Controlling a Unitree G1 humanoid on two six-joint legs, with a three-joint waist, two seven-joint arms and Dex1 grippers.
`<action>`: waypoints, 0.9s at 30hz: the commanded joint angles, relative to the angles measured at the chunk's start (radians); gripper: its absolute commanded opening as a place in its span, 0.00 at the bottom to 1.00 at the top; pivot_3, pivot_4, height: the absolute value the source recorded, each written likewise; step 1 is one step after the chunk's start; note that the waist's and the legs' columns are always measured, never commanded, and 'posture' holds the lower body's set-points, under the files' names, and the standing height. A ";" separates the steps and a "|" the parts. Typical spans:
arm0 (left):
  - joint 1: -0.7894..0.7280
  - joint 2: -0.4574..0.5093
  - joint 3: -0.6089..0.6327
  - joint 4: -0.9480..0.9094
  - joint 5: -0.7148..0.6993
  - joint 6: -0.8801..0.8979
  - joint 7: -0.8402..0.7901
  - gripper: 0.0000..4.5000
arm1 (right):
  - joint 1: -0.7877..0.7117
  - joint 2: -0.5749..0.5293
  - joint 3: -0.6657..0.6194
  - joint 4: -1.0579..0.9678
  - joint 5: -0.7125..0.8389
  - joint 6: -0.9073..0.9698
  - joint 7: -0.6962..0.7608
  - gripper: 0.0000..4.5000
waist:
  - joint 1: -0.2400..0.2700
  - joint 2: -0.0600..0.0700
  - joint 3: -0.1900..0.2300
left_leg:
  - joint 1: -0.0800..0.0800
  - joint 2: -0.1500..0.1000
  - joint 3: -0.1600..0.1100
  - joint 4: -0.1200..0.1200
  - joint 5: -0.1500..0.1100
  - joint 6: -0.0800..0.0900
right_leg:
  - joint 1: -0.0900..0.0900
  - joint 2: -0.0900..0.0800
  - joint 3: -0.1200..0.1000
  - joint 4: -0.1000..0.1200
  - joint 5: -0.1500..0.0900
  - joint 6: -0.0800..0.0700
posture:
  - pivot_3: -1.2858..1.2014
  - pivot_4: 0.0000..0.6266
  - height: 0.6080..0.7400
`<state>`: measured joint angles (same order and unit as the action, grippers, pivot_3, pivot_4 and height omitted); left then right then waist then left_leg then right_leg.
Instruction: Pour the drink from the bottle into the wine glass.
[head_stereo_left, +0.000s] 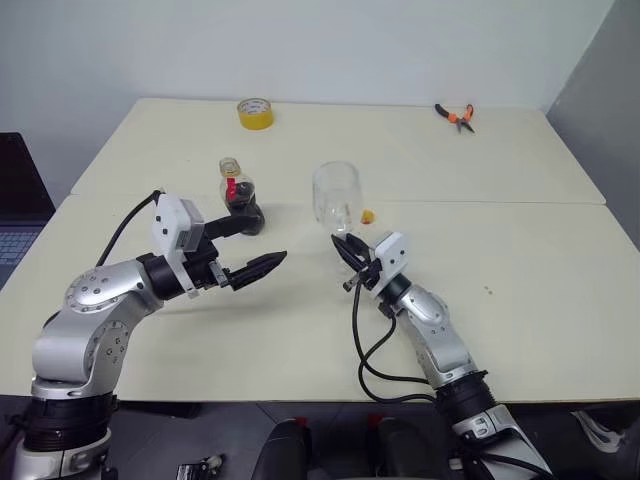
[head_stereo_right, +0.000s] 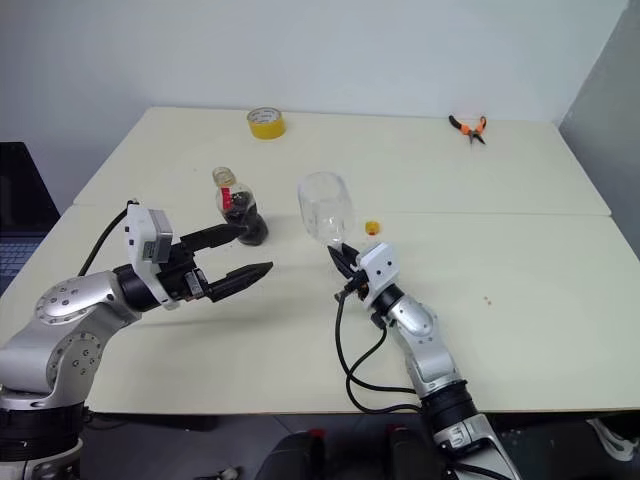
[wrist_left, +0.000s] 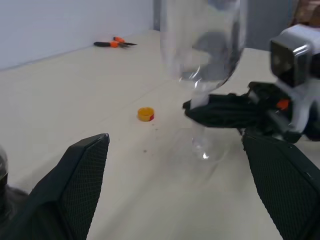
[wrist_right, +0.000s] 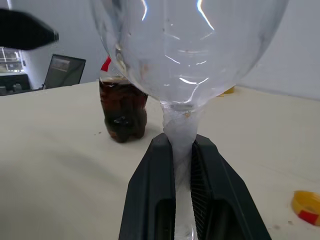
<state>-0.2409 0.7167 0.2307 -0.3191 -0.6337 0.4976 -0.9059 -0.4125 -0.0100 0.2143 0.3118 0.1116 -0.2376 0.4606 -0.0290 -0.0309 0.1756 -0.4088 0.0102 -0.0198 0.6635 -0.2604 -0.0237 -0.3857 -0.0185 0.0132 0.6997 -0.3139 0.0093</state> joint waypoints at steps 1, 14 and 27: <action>0.002 0.037 0.046 -0.063 -0.053 0.033 -0.008 1.00 | -0.056 0.013 -0.046 0.083 0.024 -0.090 0.017 0.03 | -0.001 0.000 0.000 | 0.000 0.000 0.000 0.000 0.000 0.000 | 0.000 0.000 0.000 0.000 0.000 0.000 | 0.52 0.24 1.00; -0.033 0.081 0.064 -0.088 -0.102 0.063 -0.014 1.00 | -0.051 0.006 -0.061 0.207 0.003 -0.179 0.075 0.03 | -0.003 0.000 0.000 | 0.001 0.000 0.000 -0.001 0.000 0.000 | 0.000 0.000 0.000 0.001 0.000 0.000 | 0.52 0.24 1.00; -0.041 0.106 0.061 -0.090 -0.125 0.064 -0.045 1.00 | -0.037 -0.003 -0.062 0.209 0.010 -0.138 0.114 0.20 | -0.003 0.000 0.000 | 0.001 0.000 0.000 -0.001 0.000 0.000 | 0.000 0.000 0.000 0.001 0.000 0.000 | 0.52 0.24 1.00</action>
<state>-0.2651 0.8083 0.2672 -0.3794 -0.7408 0.5671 -0.9410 -0.4573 -0.0113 0.1499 0.5321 0.1157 -0.3804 0.5555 -0.0316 -0.0307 0.1757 -0.4075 0.0105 -0.0195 0.6626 -0.2603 -0.0239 -0.3855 -0.0181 0.0135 0.7003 -0.3140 0.0092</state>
